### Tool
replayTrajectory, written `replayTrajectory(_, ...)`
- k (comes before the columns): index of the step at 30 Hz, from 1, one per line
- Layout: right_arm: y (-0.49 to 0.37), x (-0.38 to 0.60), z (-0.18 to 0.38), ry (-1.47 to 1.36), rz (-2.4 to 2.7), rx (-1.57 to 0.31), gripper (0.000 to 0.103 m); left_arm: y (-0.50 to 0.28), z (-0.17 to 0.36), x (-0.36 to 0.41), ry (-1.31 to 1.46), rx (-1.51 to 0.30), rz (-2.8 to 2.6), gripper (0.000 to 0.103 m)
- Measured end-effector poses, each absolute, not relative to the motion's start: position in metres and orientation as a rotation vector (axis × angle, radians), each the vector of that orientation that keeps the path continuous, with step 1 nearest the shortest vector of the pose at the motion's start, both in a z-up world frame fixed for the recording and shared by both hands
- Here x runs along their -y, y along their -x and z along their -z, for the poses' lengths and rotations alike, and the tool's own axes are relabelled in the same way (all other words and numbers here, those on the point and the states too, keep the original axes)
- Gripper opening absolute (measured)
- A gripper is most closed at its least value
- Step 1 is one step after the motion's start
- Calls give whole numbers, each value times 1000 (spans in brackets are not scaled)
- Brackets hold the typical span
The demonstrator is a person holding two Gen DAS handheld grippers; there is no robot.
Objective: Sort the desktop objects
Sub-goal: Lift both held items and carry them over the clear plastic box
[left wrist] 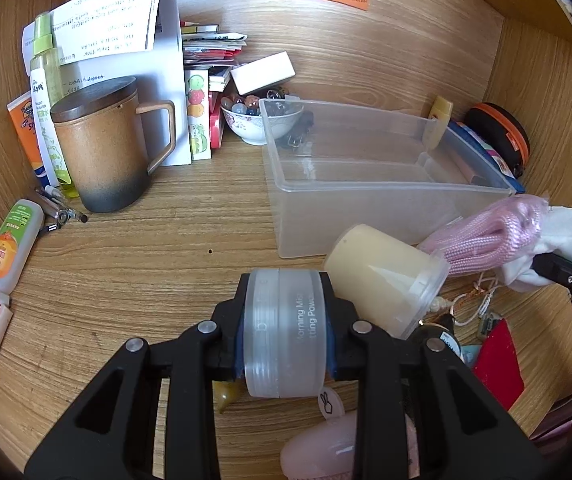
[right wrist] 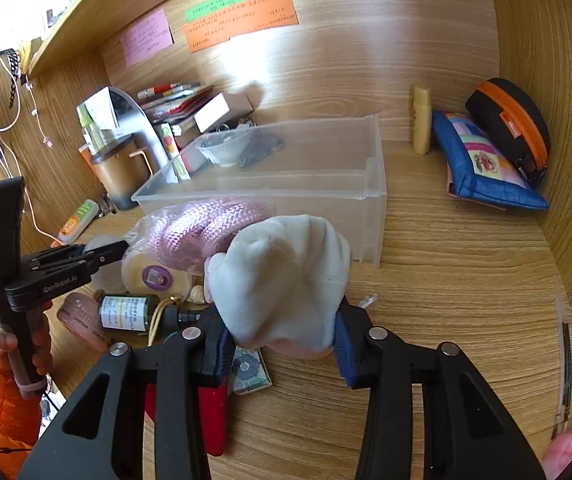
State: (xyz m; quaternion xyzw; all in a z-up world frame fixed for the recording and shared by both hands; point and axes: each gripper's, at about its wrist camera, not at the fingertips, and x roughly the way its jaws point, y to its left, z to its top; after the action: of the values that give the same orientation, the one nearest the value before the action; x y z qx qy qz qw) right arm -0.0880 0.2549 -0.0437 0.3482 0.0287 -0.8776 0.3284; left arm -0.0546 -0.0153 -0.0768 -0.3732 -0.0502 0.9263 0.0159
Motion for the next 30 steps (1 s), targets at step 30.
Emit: replayTrajectory(30,61,-243,-31,-679,2279,-125,37,42,8,1,968,92,-2951,29)
